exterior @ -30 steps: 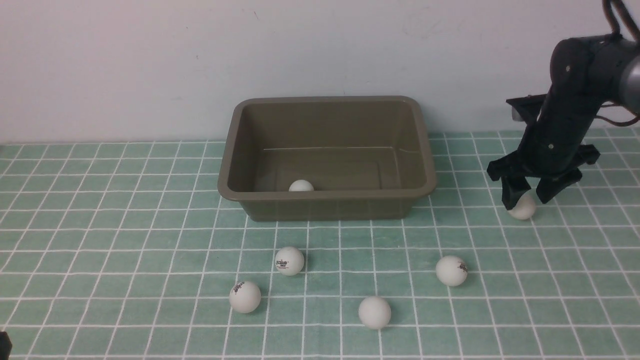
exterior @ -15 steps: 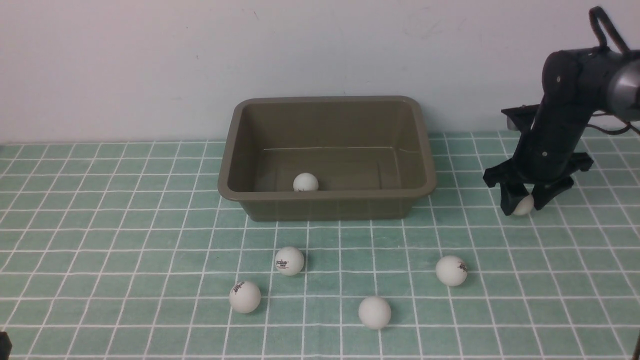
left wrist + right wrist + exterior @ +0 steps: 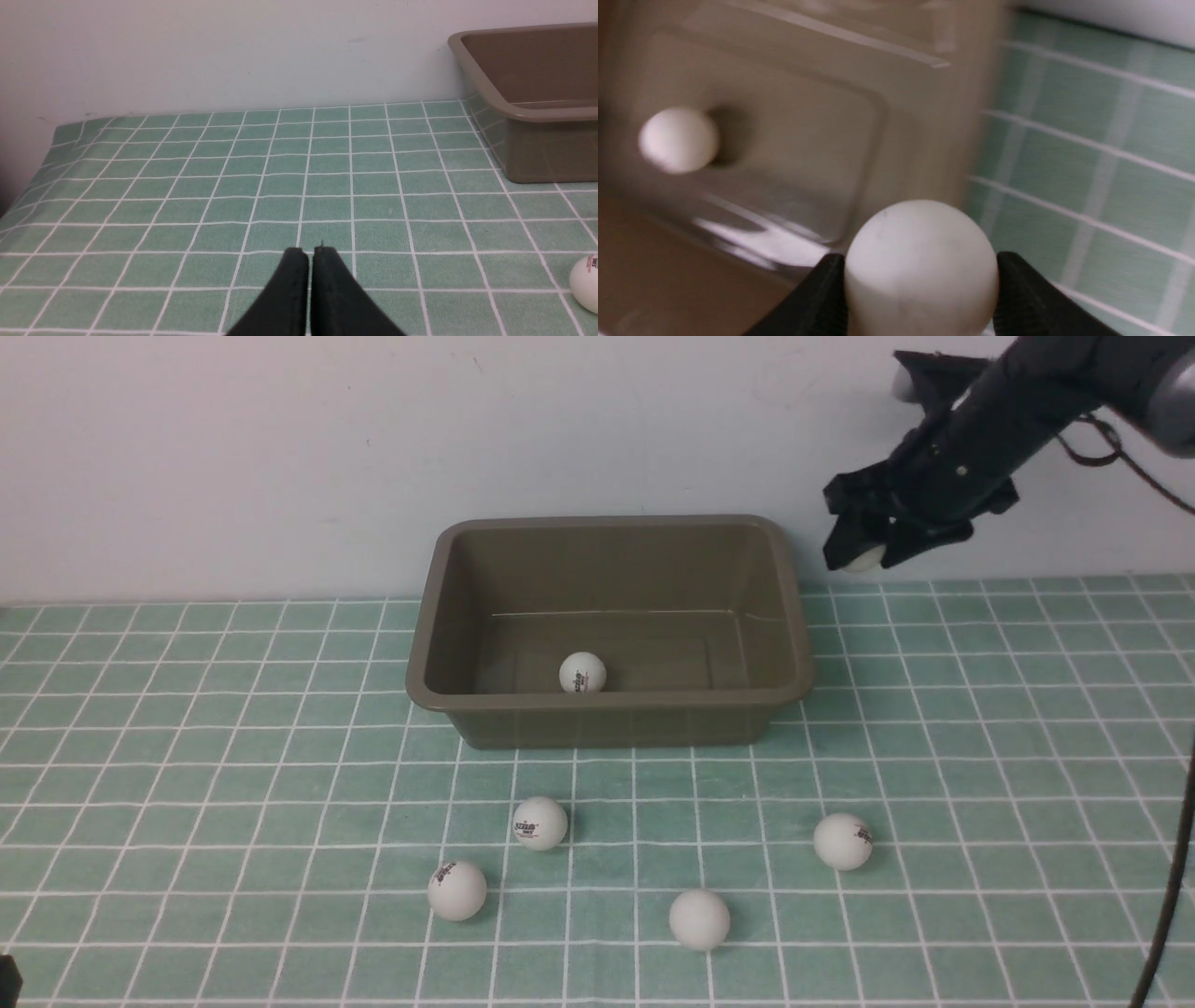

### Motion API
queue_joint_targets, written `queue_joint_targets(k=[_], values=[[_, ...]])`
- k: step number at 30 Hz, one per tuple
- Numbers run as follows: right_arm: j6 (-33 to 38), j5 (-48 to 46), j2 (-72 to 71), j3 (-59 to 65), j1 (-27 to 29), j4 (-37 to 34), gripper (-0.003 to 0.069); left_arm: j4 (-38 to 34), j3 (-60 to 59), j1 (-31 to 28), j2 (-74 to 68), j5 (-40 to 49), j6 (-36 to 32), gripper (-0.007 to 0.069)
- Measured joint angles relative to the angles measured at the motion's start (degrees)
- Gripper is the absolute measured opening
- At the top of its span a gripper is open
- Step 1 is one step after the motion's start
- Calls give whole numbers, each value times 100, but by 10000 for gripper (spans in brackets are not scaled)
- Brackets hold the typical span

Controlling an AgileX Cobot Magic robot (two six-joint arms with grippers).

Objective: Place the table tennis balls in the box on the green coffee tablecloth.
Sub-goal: 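Release the ping pong ball into the bin and lift the gripper away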

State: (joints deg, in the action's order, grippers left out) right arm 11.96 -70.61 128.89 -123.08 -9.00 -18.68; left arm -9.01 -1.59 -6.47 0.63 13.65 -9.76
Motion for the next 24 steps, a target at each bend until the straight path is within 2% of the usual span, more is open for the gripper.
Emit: queue_joint_targets(k=[11, 24], values=[[241, -75, 172, 0, -1083, 394, 365, 0, 0, 0, 0, 0, 0, -4], [292, -75, 619, 0, -1237, 538, 372, 0, 0, 0, 0, 0, 0, -4]])
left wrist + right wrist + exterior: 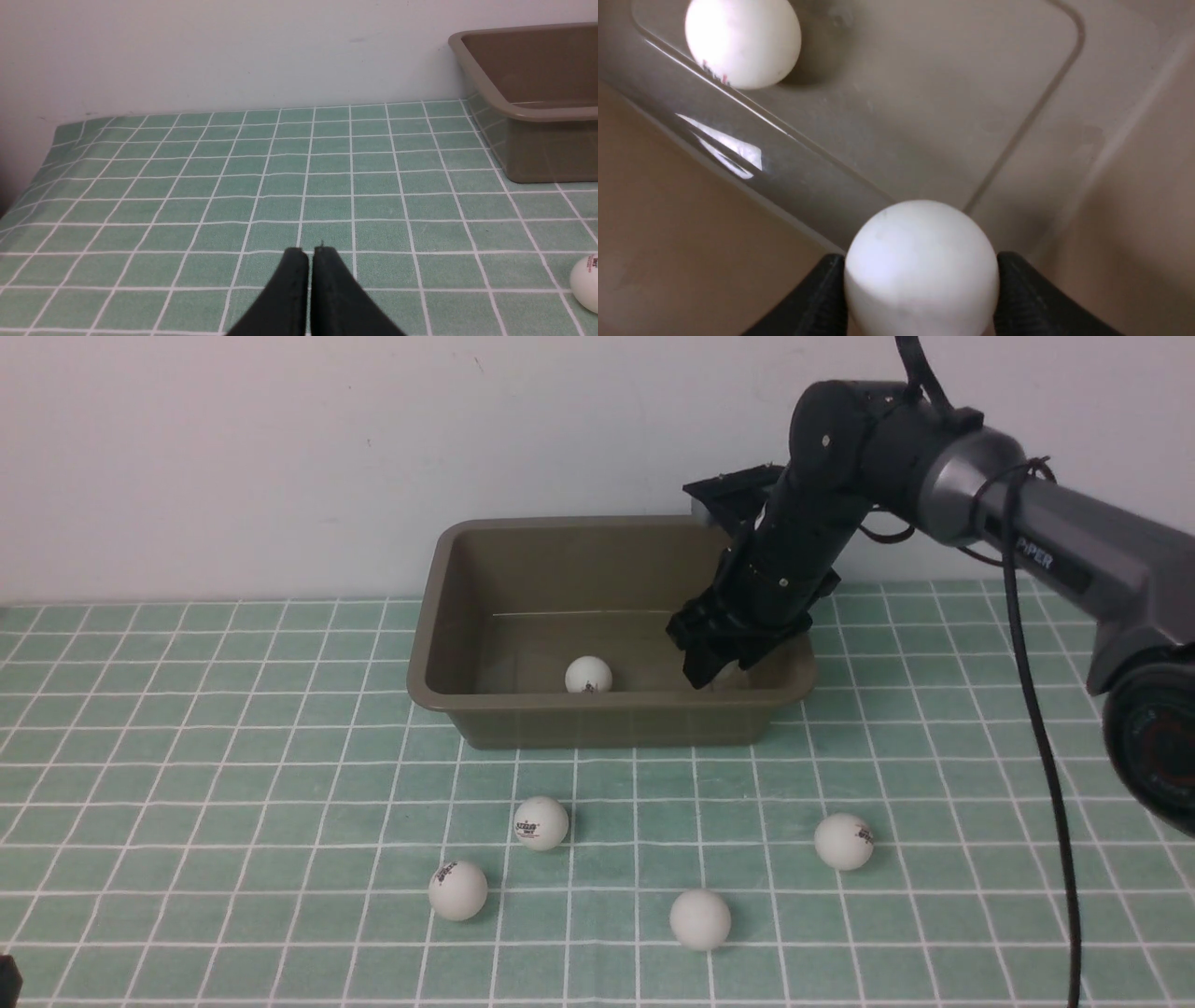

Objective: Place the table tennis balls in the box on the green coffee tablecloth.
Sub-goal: 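Release the ping pong ball into the bin and lift the gripper away, then reach for and grasp a ping pong ball on the table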

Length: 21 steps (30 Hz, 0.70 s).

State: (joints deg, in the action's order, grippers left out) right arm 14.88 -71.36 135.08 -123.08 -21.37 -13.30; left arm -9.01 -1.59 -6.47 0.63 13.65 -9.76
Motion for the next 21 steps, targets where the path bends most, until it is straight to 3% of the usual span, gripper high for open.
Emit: queue_joint_targets(k=[11, 21], values=[[85, 0, -229, -6, 0, -82, 417, 0, 0, 0, 0, 0, 0, -4], [-98, -3, -1676, 90, 244, 227, 419, 0, 0, 0, 0, 0, 0, -4]])
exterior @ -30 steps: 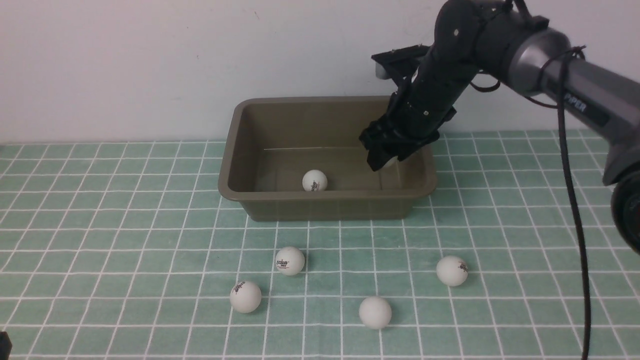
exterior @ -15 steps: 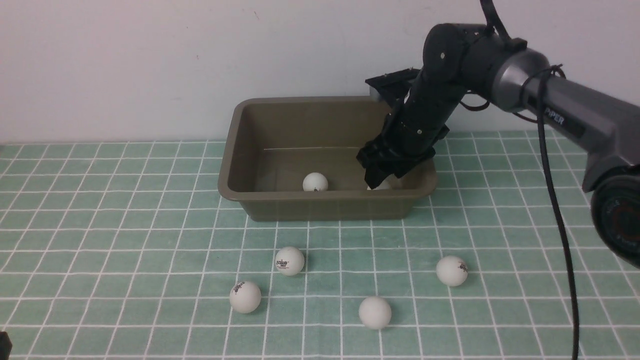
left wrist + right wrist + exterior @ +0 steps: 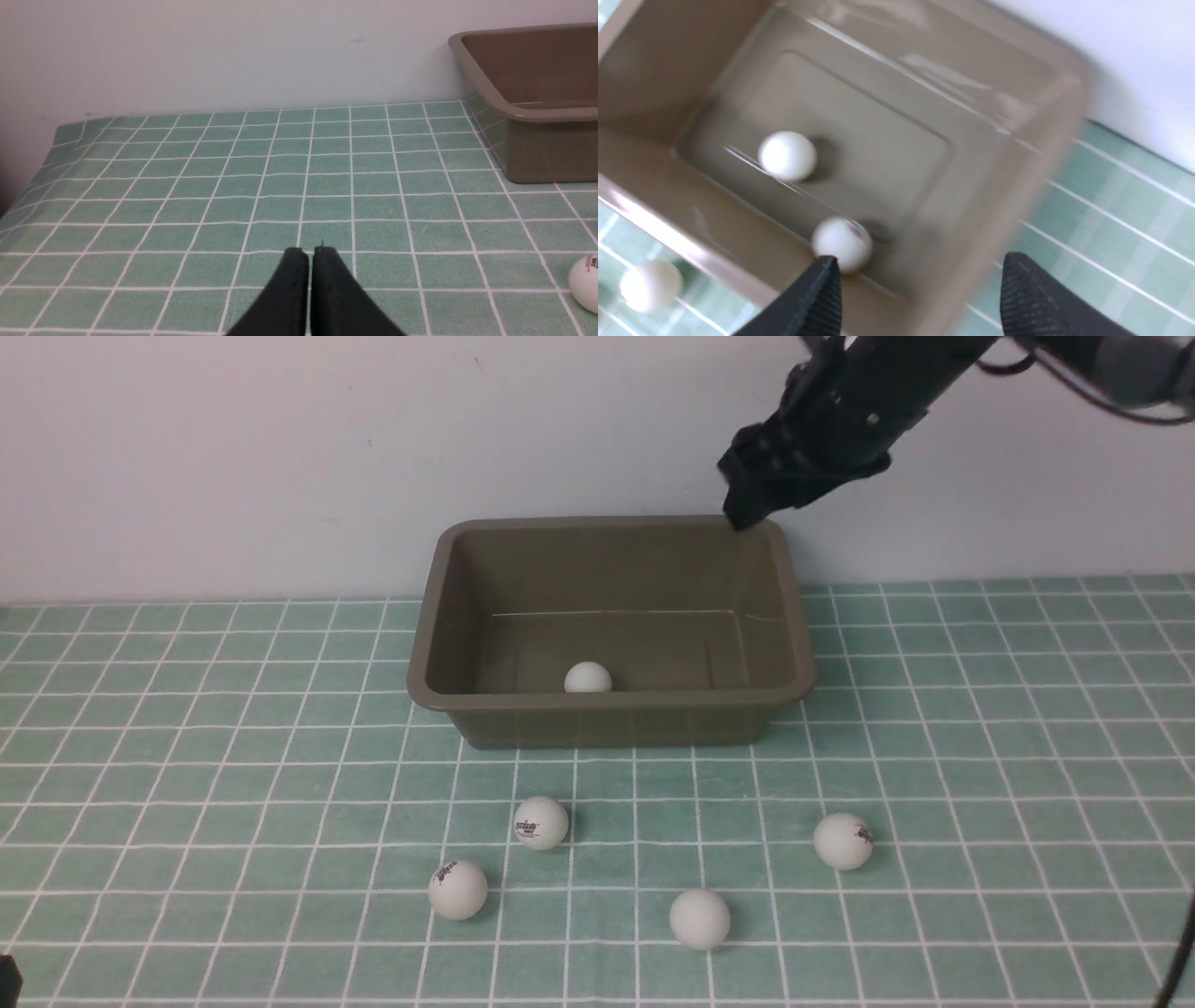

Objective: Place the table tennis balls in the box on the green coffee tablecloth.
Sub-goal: 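Reach for and grasp a ping pong ball on the table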

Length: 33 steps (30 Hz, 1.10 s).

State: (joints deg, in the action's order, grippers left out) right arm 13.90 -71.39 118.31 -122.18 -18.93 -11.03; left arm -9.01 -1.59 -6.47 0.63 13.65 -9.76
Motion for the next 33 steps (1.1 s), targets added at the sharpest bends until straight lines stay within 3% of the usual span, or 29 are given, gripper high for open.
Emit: queue_joint_targets(k=[6, 8, 18, 23, 33], values=[[-63, -7, -714, 671, 93, 395, 419, 0, 0, 0, 0, 0, 0, -4], [-118, -26, -1246, 1509, 98, 661, 419, 0, 0, 0, 0, 0, 0, -4], [-199, -10, -2267, 3779, 98, 605, 419, 0, 0, 0, 0, 0, 0, -4], [-212, 1168, -2133, 4921, 98, 284, 419, 0, 0, 0, 0, 0, 0, -4], [22, 1792, -1305, 5086, -65, 32, 419, 0, 0, 0, 0, 0, 0, -4]])
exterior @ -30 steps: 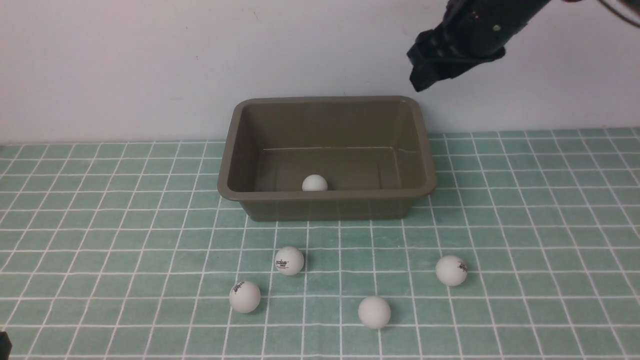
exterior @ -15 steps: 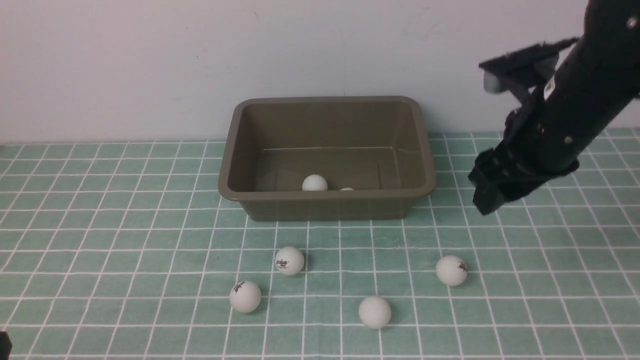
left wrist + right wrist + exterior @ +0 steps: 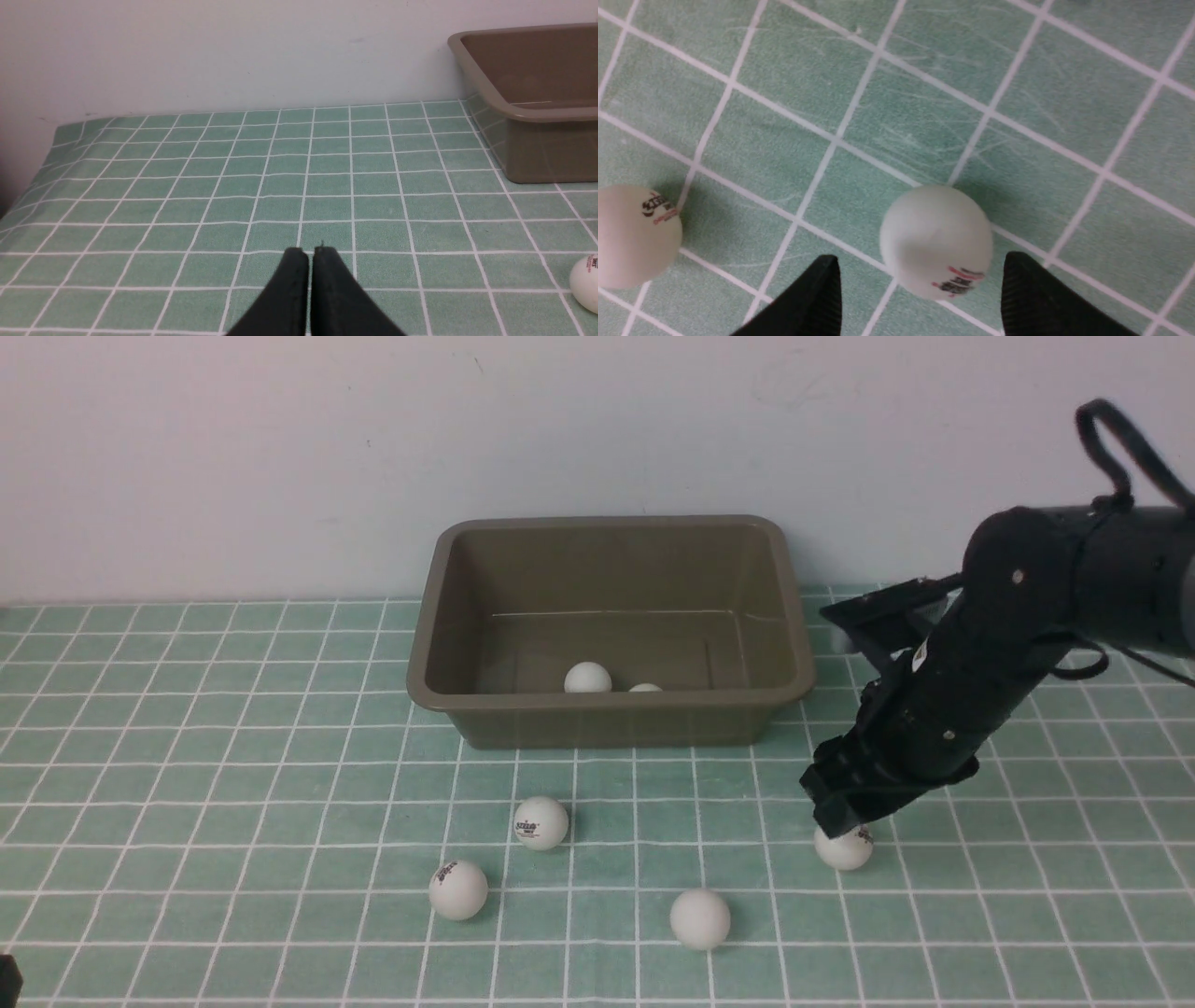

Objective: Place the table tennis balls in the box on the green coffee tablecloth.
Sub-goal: 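Reach for and grasp a ping pong ball on the table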

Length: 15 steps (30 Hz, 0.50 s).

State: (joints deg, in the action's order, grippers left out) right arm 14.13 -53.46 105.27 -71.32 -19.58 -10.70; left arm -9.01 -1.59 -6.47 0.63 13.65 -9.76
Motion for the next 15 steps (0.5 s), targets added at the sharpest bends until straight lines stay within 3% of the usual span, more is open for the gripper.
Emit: queue_joint_targets(k=[15], values=[[-175, 225, 443, 0, -235, 384, 419, 0, 0, 0, 0, 0, 0, -4]])
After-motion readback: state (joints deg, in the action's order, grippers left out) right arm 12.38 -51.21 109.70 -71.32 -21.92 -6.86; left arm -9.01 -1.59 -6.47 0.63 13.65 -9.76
